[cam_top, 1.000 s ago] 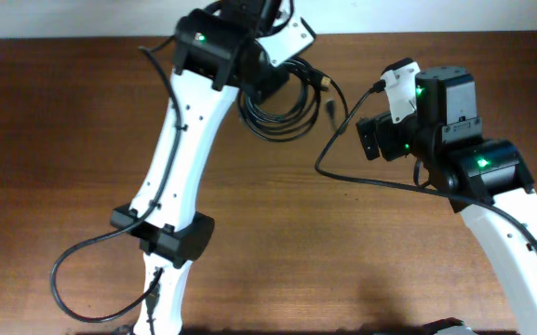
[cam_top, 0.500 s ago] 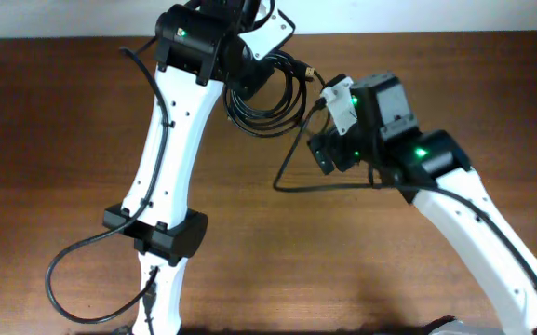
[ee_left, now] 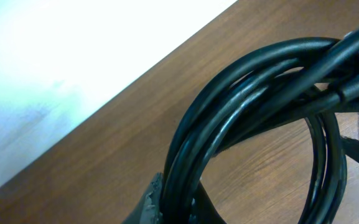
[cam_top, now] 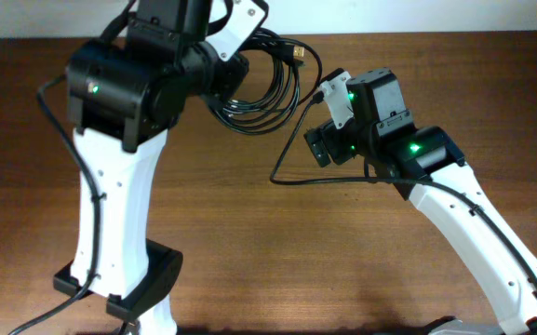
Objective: Untangle cables
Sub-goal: 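Lift the cable coil with the left gripper toward the right gripper, then grasp a hanging cable end with the right gripper below the coil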
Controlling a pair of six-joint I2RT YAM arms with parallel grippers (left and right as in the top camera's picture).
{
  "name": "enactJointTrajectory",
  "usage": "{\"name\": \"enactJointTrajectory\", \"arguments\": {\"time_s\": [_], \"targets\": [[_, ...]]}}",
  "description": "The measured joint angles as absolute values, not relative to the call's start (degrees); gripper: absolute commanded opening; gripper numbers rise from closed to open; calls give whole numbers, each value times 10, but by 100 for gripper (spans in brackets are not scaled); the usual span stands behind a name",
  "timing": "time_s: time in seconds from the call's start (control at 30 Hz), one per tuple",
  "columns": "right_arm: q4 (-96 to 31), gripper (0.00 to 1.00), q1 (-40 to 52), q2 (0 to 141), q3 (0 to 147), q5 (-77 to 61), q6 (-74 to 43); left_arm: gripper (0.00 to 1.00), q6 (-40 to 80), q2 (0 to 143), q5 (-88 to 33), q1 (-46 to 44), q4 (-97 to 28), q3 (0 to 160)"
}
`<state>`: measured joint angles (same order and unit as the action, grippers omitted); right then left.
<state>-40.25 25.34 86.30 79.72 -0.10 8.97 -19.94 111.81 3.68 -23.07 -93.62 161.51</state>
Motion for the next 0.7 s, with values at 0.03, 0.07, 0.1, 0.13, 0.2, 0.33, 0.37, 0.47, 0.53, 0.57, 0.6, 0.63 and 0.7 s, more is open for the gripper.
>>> {"name": "enactJointTrajectory", "arguments": {"time_s": [0.03, 0.07, 0.1, 0.13, 0.2, 0.33, 0.37, 0.47, 0.53, 0.57, 0.6, 0.63, 0.7], "targets": [[-402, 98, 253, 863, 797, -1, 90, 0, -199, 1114, 37, -231, -939, 1615], [-402, 98, 253, 864, 797, -1, 90, 0, -199, 1112, 37, -231, -941, 1615], [-402, 98, 255, 864, 797, -1, 90, 0, -199, 1112, 37, -231, -944, 1615], [-402, 98, 257, 865, 797, -1, 90, 0, -199, 1112, 37, -231, -946, 1615], [-398, 98, 267, 865, 797, -1, 90, 0, -199, 1112, 37, -231, -945, 1615], [-359, 98, 285, 865, 797, -1, 90, 0, -199, 1112, 37, -231, -945, 1615], [-346, 98, 286, 865, 797, -1, 90, 0, -199, 1112, 37, -231, -945, 1615], [-294, 98, 285, 865, 797, 2, 92, 0, -199, 1112, 37, -231, -945, 1615], [-253, 98, 286, 865, 798, 5, 92, 0, -199, 1112, 37, -230, -945, 1615], [-242, 98, 286, 865, 798, 6, 93, 0, -199, 1112, 37, -231, -945, 1615], [-234, 98, 285, 865, 798, 6, 92, 0, -199, 1112, 37, -231, -945, 1615], [-227, 98, 285, 865, 798, 6, 92, 0, -199, 1112, 39, -230, -945, 1615], [-224, 98, 286, 865, 798, 6, 95, 0, -199, 1112, 41, -231, -945, 1615]]}}
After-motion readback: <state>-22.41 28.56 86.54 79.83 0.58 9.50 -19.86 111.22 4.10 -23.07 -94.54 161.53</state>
